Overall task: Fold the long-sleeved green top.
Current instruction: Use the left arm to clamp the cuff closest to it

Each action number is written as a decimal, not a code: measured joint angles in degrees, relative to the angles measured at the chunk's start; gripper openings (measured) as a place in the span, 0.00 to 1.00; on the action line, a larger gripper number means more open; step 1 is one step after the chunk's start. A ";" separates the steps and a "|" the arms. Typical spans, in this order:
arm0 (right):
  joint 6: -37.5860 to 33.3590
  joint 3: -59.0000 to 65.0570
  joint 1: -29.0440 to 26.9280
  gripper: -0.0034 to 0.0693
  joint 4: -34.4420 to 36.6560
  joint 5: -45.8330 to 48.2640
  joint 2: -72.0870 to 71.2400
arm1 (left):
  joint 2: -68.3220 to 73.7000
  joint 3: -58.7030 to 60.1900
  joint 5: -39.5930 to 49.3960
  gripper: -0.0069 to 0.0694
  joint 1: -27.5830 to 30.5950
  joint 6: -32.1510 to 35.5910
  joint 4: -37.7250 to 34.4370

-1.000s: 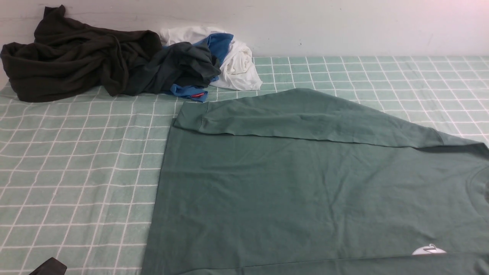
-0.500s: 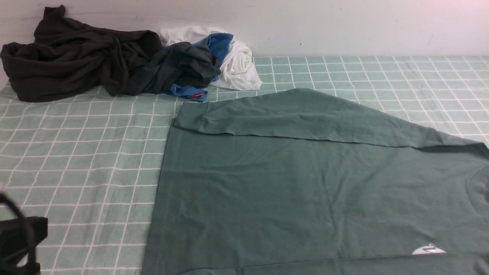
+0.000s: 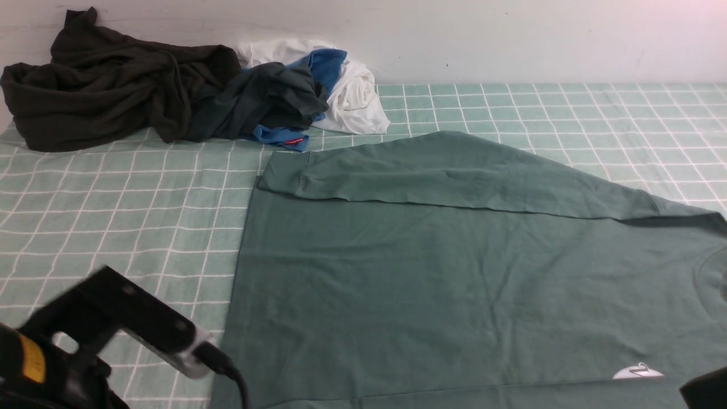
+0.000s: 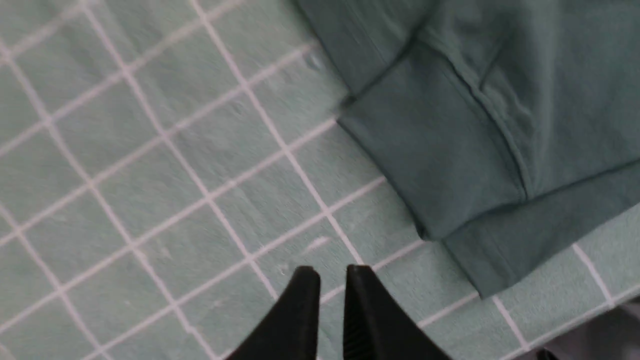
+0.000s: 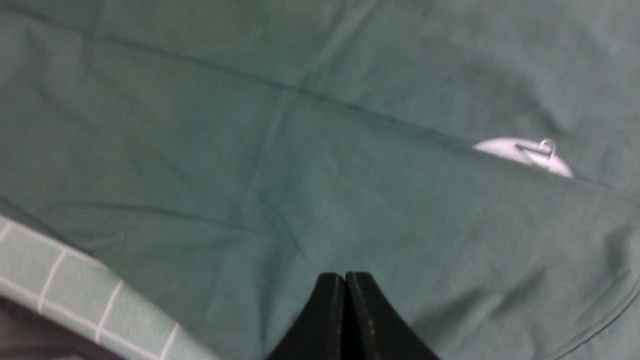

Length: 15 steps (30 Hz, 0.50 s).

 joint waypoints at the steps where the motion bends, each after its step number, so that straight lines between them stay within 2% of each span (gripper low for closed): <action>1: -0.06 0.00 1.04 0.03 -0.62 -0.07 0.62 | 2.00 0.68 -1.10 0.27 -1.10 -0.17 -0.54; 5: -0.11 0.00 2.92 0.03 -1.35 -1.82 2.27 | 9.19 1.15 -6.34 0.46 -4.13 -0.94 -1.93; 7: -0.11 0.00 3.11 0.03 -1.34 -2.93 2.95 | 12.94 1.15 -10.57 0.57 -4.54 -2.88 -1.90; 8: -0.11 0.00 3.11 0.03 -1.34 -3.04 2.95 | 13.26 1.15 -10.94 0.58 -4.54 -3.08 -1.90; 10: -0.11 0.00 3.11 0.03 -1.34 -3.53 3.31 | 17.28 1.15 -14.30 0.68 -4.54 -5.86 -0.97; 15: -0.25 -0.07 3.11 0.03 -1.34 -3.67 3.30 | 22.75 1.10 -16.18 0.72 -4.54 -8.90 0.59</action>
